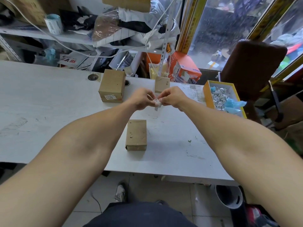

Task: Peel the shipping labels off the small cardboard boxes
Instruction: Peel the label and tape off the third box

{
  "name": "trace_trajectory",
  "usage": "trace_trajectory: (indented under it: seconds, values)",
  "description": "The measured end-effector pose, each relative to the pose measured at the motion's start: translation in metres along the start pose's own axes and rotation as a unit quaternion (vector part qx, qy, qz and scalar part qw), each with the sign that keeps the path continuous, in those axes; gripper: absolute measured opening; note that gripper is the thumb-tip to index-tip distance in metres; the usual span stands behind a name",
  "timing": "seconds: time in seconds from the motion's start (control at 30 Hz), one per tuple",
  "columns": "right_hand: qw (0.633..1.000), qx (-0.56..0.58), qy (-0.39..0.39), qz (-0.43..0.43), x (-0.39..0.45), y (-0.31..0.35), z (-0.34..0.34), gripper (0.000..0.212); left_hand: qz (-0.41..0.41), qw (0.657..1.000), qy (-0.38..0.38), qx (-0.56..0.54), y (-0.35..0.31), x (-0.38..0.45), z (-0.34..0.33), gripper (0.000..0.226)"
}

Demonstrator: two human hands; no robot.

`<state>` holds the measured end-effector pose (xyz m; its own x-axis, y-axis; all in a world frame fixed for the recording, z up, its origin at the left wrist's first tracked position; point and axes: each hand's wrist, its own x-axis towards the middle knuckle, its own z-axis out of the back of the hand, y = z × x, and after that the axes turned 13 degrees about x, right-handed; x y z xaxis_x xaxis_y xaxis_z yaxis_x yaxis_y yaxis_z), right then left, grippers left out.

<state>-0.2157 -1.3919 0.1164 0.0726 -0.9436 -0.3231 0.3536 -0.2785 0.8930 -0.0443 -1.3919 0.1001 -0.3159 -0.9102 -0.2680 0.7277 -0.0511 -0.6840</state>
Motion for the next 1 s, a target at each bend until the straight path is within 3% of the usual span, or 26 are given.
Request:
trace_trajectory:
  seconds: [0.13, 0.3, 0.5, 0.63, 0.8, 1.0]
  values:
    - [1.000, 0.009, -0.028, 0.006, 0.001, -0.006, -0.001, 0.009, 0.000, 1.000, -0.003, -0.030, -0.002, -0.003, -0.002, 0.031]
    - [0.996, -0.073, -0.035, 0.037, -0.003, -0.009, 0.001, 0.008, -0.010, 0.998, -0.039, -0.056, -0.003, 0.002, -0.009, 0.012]
    - [1.000, 0.030, 0.005, -0.001, -0.009, -0.008, 0.005, 0.016, 0.015, 0.988, -0.122, 0.097, -0.006, 0.020, -0.013, 0.022]
    - [1.000, -0.005, -0.012, 0.008, -0.011, -0.011, 0.013, 0.016, 0.026, 0.973, -0.153, 0.173, -0.020, 0.021, -0.020, 0.029]
    - [0.999, 0.015, -0.046, -0.003, -0.014, -0.027, 0.033, 0.012, -0.026, 0.996, -0.063, 0.049, -0.037, 0.018, -0.031, 0.024]
    - [0.998, 0.039, -0.050, -0.015, -0.026, -0.043, 0.071, 0.011, -0.024, 1.000, 0.001, 0.004, -0.066, 0.017, -0.057, 0.010]
